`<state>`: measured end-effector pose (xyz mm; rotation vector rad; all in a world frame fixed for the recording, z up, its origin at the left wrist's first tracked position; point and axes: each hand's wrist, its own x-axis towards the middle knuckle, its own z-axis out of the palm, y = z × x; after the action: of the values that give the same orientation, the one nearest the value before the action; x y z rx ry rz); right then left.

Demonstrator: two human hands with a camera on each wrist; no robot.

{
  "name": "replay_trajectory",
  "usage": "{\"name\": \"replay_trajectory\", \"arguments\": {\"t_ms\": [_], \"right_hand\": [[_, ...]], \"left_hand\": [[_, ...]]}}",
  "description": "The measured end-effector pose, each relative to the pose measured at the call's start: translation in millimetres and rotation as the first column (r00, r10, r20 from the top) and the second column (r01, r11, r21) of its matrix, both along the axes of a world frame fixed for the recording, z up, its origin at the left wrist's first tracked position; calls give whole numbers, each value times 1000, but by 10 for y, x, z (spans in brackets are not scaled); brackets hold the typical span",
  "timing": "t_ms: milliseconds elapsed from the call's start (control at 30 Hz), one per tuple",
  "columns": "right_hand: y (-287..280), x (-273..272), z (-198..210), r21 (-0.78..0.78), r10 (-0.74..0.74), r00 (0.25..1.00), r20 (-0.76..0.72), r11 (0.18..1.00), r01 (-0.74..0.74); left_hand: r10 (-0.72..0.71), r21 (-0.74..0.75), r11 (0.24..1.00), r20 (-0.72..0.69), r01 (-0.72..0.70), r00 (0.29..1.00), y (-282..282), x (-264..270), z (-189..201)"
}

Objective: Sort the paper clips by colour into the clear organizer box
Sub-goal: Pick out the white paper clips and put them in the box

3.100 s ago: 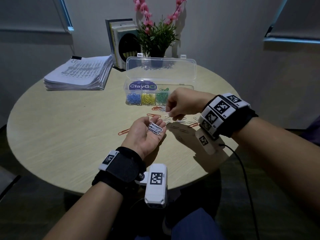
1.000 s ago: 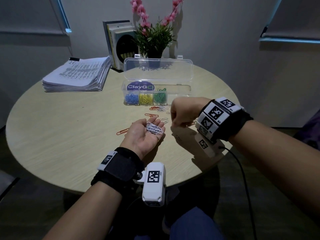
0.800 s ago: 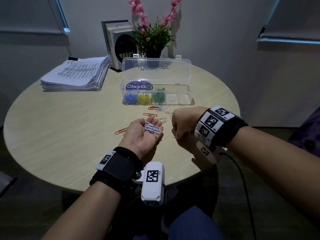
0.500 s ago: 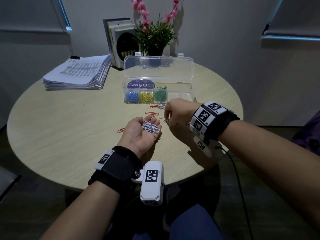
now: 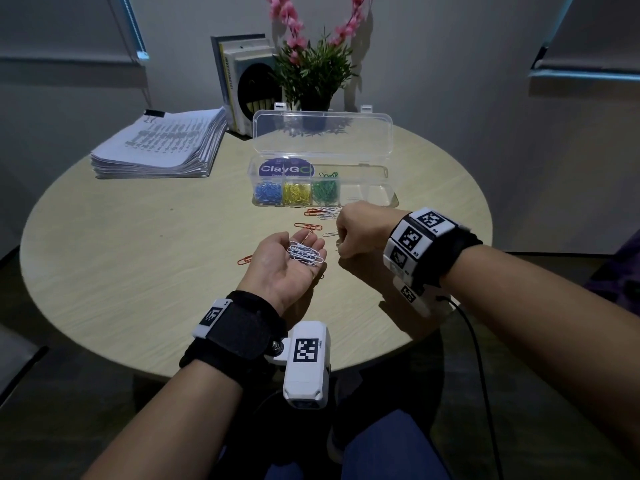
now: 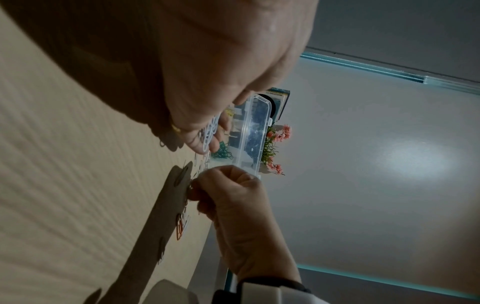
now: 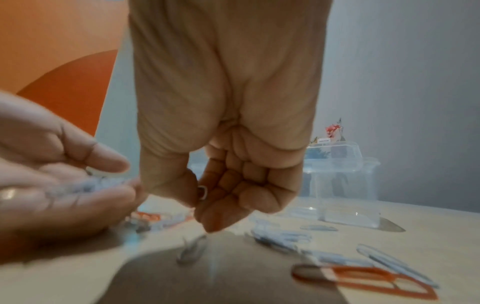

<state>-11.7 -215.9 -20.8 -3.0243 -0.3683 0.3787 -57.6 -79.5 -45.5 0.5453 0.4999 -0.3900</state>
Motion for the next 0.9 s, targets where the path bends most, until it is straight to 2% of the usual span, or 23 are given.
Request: {"name": "replay_trajectory", "arguments": {"t_ms": [167, 333, 500, 667, 800, 900], "right_hand": [[15, 7, 188, 215, -31, 1000, -3, 976, 31], [9, -9, 144, 51, -70, 997, -40, 996, 72], [24, -7, 48, -11, -100, 995, -21, 995, 100], [43, -1, 49, -44, -100, 991, -93, 994, 96], [27, -36, 39, -37, -101, 991, -84, 994, 98], [3, -23, 142, 127, -103, 991, -91, 985, 114]], "left_hand": [[-20, 34, 999, 11, 20, 1000, -22, -8, 32], [-19, 41, 999, 4, 19, 1000, 2, -12, 30], [-7, 47, 999, 1, 7, 1000, 36, -11, 15], [-20, 59, 998, 0, 20, 1000, 3, -8, 34], [-25, 54, 998, -1, 25, 1000, 16, -6, 25], [-29, 40, 999, 12, 28, 1000, 9, -10, 25]]}}
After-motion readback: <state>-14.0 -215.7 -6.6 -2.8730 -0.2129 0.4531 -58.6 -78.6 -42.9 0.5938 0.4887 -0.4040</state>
